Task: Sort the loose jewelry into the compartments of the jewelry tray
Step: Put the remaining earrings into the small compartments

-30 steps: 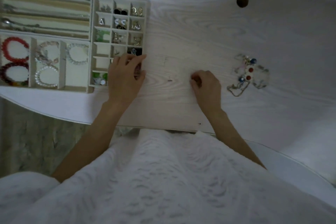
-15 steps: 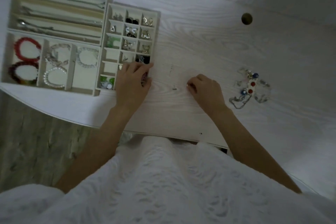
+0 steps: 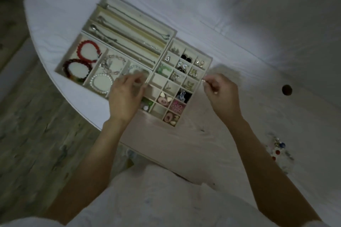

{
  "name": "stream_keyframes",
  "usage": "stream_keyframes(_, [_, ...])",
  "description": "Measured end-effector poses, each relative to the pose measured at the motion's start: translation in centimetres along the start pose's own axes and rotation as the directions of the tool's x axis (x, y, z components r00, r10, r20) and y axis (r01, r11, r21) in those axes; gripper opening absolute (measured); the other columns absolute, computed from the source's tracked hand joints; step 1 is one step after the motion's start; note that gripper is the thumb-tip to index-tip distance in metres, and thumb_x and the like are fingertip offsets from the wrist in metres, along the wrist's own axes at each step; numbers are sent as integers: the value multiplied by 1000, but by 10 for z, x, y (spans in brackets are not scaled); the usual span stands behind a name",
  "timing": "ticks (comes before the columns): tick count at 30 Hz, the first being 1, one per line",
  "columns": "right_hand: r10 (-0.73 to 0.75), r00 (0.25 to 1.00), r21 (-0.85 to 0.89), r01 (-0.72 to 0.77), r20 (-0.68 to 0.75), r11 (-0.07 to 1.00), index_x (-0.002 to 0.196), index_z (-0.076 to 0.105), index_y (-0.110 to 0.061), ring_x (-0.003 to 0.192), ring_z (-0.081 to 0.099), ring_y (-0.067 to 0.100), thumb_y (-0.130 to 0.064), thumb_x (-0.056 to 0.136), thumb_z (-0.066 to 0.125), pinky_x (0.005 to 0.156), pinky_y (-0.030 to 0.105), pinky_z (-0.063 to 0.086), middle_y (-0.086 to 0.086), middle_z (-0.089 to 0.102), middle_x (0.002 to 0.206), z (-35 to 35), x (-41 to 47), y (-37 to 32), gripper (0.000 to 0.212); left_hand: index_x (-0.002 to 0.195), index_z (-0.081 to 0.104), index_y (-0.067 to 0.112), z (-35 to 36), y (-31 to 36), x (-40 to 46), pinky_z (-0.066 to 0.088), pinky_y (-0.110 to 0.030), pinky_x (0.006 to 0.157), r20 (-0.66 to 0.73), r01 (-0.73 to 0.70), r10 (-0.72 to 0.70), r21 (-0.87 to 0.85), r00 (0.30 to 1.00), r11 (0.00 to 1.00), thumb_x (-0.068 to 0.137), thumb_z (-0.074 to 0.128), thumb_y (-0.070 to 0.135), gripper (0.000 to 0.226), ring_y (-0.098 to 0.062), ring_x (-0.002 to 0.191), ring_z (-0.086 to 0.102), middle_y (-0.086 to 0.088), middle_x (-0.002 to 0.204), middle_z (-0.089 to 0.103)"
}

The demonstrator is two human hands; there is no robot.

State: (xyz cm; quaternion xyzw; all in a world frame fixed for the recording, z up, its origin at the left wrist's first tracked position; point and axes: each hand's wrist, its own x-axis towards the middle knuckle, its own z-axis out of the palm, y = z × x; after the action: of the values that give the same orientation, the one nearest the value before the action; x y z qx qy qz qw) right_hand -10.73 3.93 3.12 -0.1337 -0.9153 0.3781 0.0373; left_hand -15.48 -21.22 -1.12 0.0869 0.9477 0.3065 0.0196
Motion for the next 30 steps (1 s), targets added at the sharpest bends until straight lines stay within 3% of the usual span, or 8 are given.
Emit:
stream_keyframes(4, [-62, 988, 6, 61, 144, 998, 99, 64, -12, 76, 57, 6, -8, 87, 63, 71, 14, 48, -2, 65, 88, 33, 64, -29, 13, 105, 70, 20, -1, -4, 7, 50, -39, 77, 51, 8, -7, -15, 999, 1000, 86, 70, 21, 19, -27, 86, 60, -2, 95, 70])
stream_keyframes(8, [-133, 957, -112, 167, 259, 980, 93, 71, -10, 77, 60, 10, -9, 86, 65, 75, 21, 51, 3, 69, 90, 58, 94, -36, 9, 104, 71, 24, 1, -4, 4, 51, -38, 74, 35, 30, -29, -32, 999, 999, 83, 73, 18, 22, -25, 86, 60, 1, 96, 70])
stream_keyframes(13, [-207, 933, -197, 271, 294, 942, 90, 75, -8, 85, 61, 22, -6, 85, 66, 80, 37, 52, 10, 68, 91, 68, 101, -28, 10, 104, 72, 25, 4, -7, 4, 50, -36, 74, 18, 20, -19, -18, 1000, 1000, 82, 74, 16, 23, -25, 87, 60, 2, 98, 70])
stream_keyframes(19, [-247, 944, -242, 298, 220, 924, 92, 73, -8, 84, 60, 21, -7, 85, 65, 75, 33, 52, 10, 66, 92, 60, 106, -26, 11, 104, 72, 23, 5, -10, 3, 51, -39, 73, -1, -6, 6, -19, 1000, 1000, 83, 74, 16, 23, -26, 86, 60, 1, 97, 69])
stream_keyframes(24, [-182, 929, -377, 302, 322, 876, 96, 74, -15, 89, 58, 17, -21, 87, 65, 69, 23, 42, 3, 65, 96, 65, 108, -34, 14, 105, 71, 22, 6, -11, 3, 52, -39, 72, -2, -12, 12, -18, 1000, 1000, 84, 73, 17, 22, -26, 88, 61, 0, 98, 69])
stream_keyframes(30, [-145, 943, -448, 273, 299, 852, 93, 74, -17, 85, 59, 14, -17, 90, 60, 66, 22, 39, 2, 65, 100, 74, 107, -38, 15, 105, 72, 21, 5, -9, 2, 50, -35, 70, -18, -10, 9, -36, 1000, 999, 85, 72, 18, 20, -24, 85, 60, -1, 96, 69])
